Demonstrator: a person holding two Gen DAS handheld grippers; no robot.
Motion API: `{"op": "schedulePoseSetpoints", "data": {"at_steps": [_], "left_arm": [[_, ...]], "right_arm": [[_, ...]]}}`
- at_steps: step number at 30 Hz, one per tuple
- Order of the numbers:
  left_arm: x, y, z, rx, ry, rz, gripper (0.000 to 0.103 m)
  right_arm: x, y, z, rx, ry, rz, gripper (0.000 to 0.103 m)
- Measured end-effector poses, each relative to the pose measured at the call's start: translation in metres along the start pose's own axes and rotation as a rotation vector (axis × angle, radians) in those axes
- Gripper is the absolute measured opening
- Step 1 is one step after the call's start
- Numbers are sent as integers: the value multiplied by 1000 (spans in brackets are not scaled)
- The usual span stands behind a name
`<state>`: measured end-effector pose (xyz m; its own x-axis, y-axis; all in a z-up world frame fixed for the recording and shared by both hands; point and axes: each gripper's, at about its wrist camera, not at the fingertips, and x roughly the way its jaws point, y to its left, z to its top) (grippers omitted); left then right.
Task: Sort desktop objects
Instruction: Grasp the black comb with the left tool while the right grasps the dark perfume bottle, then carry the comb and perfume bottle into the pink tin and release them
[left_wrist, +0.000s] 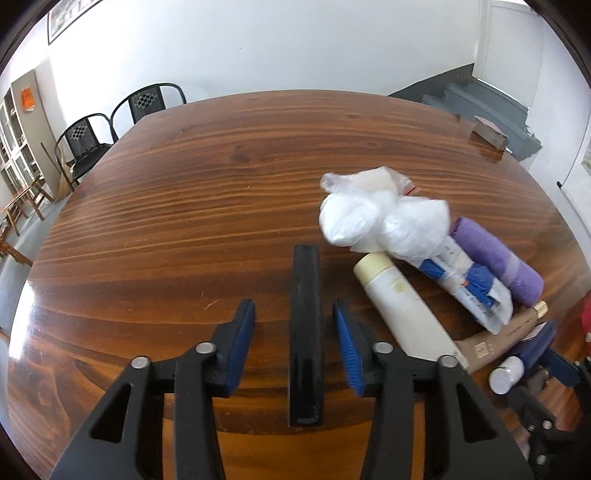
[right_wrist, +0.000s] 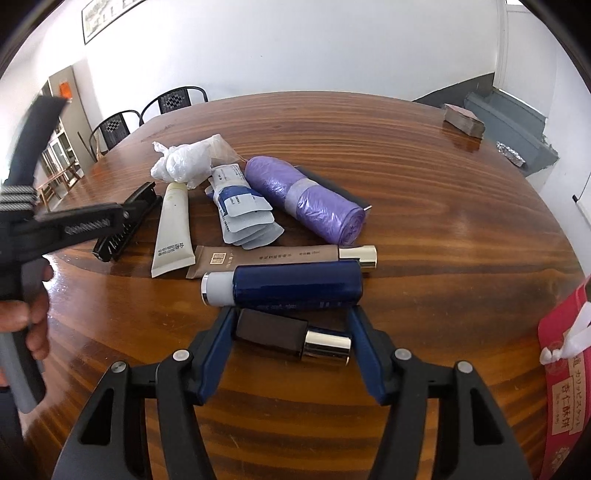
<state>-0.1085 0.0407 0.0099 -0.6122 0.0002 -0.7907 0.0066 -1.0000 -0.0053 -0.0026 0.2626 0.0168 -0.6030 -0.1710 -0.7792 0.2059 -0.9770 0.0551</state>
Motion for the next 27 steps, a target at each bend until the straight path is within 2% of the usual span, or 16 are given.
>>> {"op": "schedulePoseSetpoints", "data": {"at_steps": [1,4,9,19,27], "left_arm": [[2,2,0,-9,8,-4,18],[-5,7,1,-31,-12,16,17],[-30,0,4,-6,-83,15,17],[-73,-33,2,56,-154,-81,17],[-95,-64,-6,103,-176,-152,18]], "right_arm": [[-1,-1,-1,8,-2,2,65],[-7,-4,-3,29,-15,6,65],[-23,-10,-6,63,-63,20,65],[-59,-30,-18,134,-168,-1,65],[-93,-52,-28,182,-245,-42,65]]}}
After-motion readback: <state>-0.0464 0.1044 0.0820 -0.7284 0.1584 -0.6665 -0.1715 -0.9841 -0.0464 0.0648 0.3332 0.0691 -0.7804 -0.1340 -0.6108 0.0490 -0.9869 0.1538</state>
